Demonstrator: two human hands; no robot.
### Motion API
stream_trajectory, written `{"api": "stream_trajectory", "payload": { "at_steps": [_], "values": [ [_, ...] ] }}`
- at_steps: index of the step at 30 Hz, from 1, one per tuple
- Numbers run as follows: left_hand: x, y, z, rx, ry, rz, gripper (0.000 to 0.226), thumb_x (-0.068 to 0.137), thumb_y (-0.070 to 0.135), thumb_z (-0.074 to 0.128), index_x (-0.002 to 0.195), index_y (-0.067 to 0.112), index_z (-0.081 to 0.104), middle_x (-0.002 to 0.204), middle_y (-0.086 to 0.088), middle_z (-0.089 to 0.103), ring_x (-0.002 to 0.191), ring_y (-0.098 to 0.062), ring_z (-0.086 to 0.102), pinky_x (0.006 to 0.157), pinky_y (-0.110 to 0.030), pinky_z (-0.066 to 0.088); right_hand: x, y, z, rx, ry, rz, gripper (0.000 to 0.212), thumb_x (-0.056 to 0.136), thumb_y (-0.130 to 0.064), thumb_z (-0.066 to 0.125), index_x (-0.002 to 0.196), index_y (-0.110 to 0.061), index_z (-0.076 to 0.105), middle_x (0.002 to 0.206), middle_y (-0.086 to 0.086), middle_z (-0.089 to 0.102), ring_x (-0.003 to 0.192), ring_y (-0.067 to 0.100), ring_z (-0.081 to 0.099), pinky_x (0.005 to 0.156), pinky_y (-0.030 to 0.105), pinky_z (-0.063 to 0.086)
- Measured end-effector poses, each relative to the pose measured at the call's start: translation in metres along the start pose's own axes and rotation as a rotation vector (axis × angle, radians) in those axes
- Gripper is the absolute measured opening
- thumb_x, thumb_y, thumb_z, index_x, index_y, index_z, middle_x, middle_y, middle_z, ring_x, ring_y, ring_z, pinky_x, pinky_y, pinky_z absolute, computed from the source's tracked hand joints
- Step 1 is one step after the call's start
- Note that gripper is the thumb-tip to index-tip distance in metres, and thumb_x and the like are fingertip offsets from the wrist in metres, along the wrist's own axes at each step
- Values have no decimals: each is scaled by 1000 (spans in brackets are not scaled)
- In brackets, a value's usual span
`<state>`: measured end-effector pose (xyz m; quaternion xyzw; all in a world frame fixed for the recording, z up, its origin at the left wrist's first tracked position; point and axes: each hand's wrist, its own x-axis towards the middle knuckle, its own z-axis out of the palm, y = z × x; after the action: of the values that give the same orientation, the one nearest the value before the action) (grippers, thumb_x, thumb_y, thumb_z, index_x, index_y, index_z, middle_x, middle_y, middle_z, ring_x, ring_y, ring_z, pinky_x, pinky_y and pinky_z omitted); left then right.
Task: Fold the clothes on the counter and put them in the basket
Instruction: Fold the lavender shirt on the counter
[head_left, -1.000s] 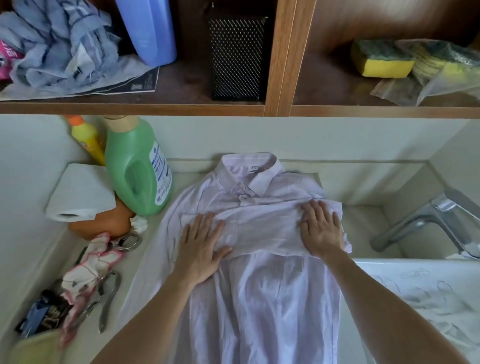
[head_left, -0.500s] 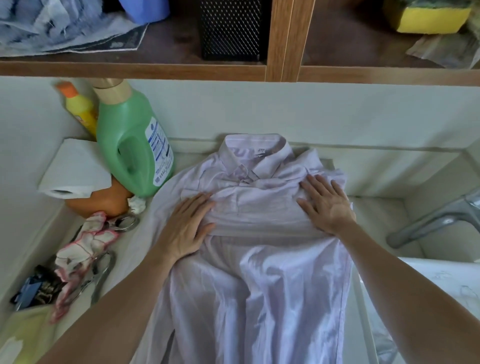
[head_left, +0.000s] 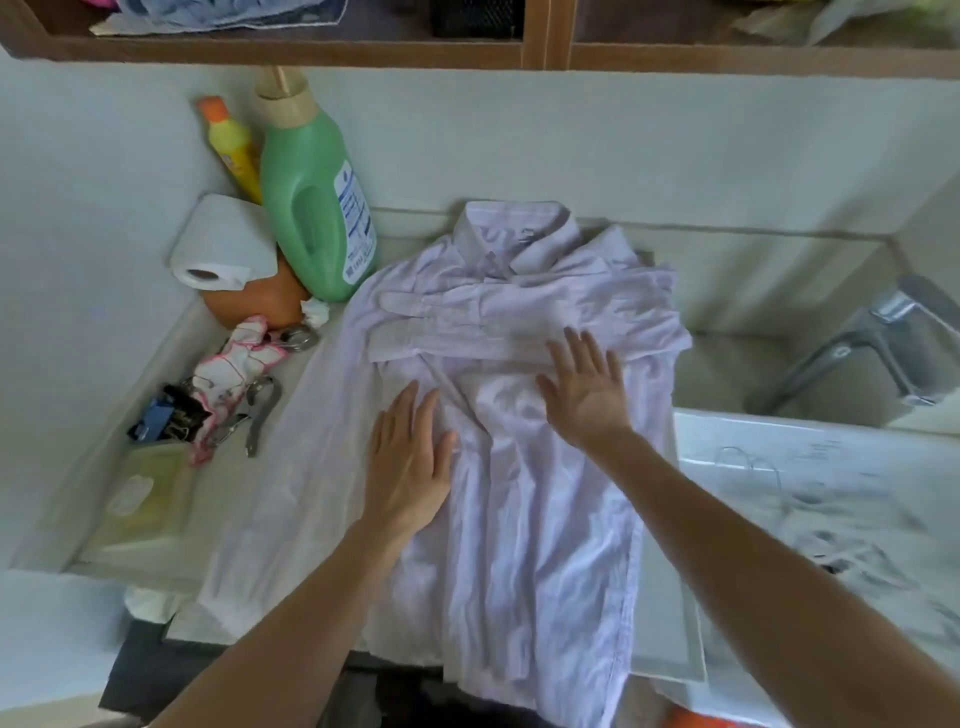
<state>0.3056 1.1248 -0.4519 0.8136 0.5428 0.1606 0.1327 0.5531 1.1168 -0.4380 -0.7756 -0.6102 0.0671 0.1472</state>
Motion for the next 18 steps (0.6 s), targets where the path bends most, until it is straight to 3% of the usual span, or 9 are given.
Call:
{"api": "stream_trajectory", "payload": {
  "at_steps": [2,4,7,9,12,15,16,18],
  "values": [
    [-25,4,0,-20,3,-51,66,100,54,18,153,18,29,162,-9,25,145,-28,30,118,-48,27,-63,-22,7,57,18,11,64,93,-48,28,144,-12,46,156,12,38,144,32,35,115,57,30],
    [-53,1,0,8,-57,-54,72,99,60,10,157,17,20,163,-11,20,148,-29,25,120,-49,25,-120,-35,16,50,-32,47,67,97,-51,23,153,-16,32,162,6,24,150,28,21,121,53,18],
    [-80,-28,0,256,-157,130,72,101,58,5,158,16,17,165,-13,13,152,-30,17,121,-49,22,-177,-20,26,-50,-85,104,66,101,-57,10,159,-25,11,164,-3,-1,153,22,-1,123,46,0],
    [-77,-53,-4,303,-154,178,70,102,56,3,158,17,17,166,-9,9,153,-28,13,122,-48,20,-189,-4,25,-146,-113,136,66,100,-59,3,159,-28,8,165,-4,-2,153,20,-6,123,47,0],
    [-69,-79,-16,341,-174,213,71,102,53,5,156,13,27,165,-9,16,152,-28,18,121,-48,22,-184,5,12,-211,-155,150,74,96,-64,-5,158,-27,14,166,-1,5,153,23,2,123,50,9],
    [-73,-84,-24,308,-158,200,66,100,52,16,149,13,39,158,-11,33,144,-32,33,114,-48,33,-182,-3,6,-237,-232,239,67,101,-59,15,159,-26,3,166,-1,-5,153,25,-4,124,46,0],
    [-79,-79,-30,270,-159,180,61,100,49,23,147,16,40,154,-10,38,140,-32,38,110,-47,37,-188,-12,6,-213,-189,247,66,102,-52,28,158,-23,7,166,0,0,153,26,2,124,45,6],
    [-95,-72,-37,178,-143,119,52,97,42,42,146,24,39,142,-6,45,126,-30,46,99,-45,43,-209,-40,4,-100,25,234,60,97,-42,52,149,-19,35,157,1,33,143,29,34,114,44,31]
  ]
}}
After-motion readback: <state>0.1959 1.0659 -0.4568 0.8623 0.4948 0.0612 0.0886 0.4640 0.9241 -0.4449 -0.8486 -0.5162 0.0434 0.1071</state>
